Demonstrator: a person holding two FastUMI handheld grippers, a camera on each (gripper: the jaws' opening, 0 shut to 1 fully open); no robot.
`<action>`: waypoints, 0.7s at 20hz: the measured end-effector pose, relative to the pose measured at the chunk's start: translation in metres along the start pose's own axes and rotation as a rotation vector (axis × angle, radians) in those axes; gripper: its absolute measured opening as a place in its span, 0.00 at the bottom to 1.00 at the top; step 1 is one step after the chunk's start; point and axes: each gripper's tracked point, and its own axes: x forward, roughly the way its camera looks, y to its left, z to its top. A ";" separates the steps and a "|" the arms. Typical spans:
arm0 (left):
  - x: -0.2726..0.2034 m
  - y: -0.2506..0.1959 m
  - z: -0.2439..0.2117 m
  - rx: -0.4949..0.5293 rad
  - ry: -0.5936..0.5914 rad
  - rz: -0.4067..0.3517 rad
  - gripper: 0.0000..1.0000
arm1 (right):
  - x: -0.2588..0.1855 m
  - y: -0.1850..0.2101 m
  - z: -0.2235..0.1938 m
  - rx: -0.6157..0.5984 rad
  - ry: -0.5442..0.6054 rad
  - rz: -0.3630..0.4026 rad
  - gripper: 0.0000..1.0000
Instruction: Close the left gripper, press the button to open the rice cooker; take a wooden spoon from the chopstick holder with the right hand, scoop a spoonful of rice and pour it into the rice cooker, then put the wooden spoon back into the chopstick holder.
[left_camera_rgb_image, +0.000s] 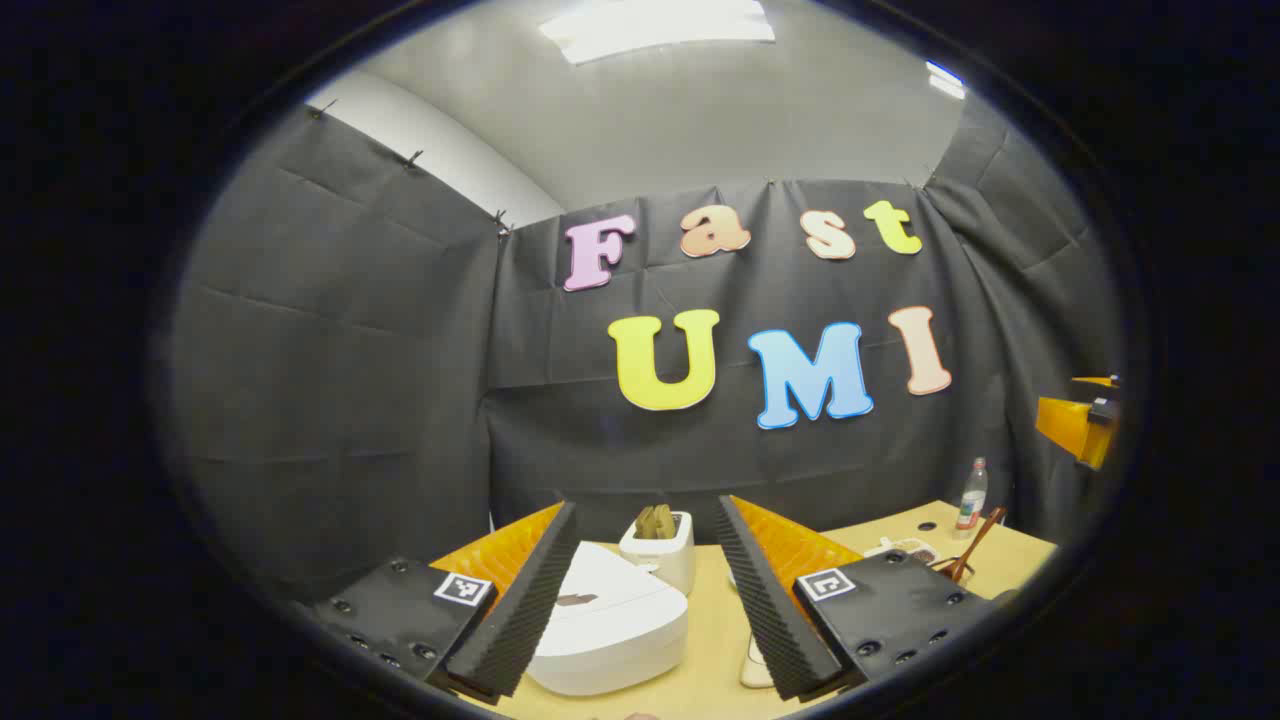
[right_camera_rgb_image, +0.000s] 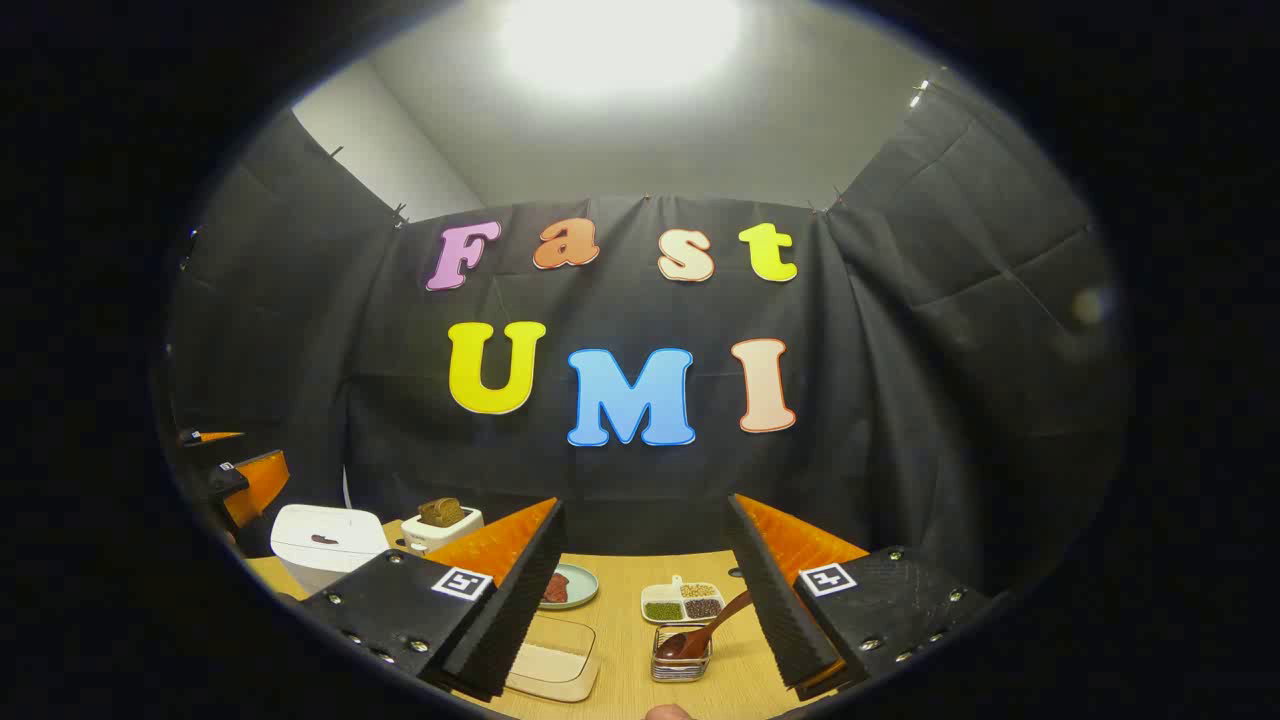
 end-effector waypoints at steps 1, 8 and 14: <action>-0.002 0.001 0.001 0.002 -0.003 0.003 0.98 | 0.000 0.001 -0.001 0.000 0.007 0.007 0.96; -0.013 0.011 0.007 0.010 -0.024 0.039 1.00 | -0.002 0.001 0.004 -0.006 -0.003 0.020 0.96; -0.015 0.009 0.006 0.008 -0.027 0.043 1.00 | -0.003 -0.001 0.004 -0.013 -0.006 0.020 0.96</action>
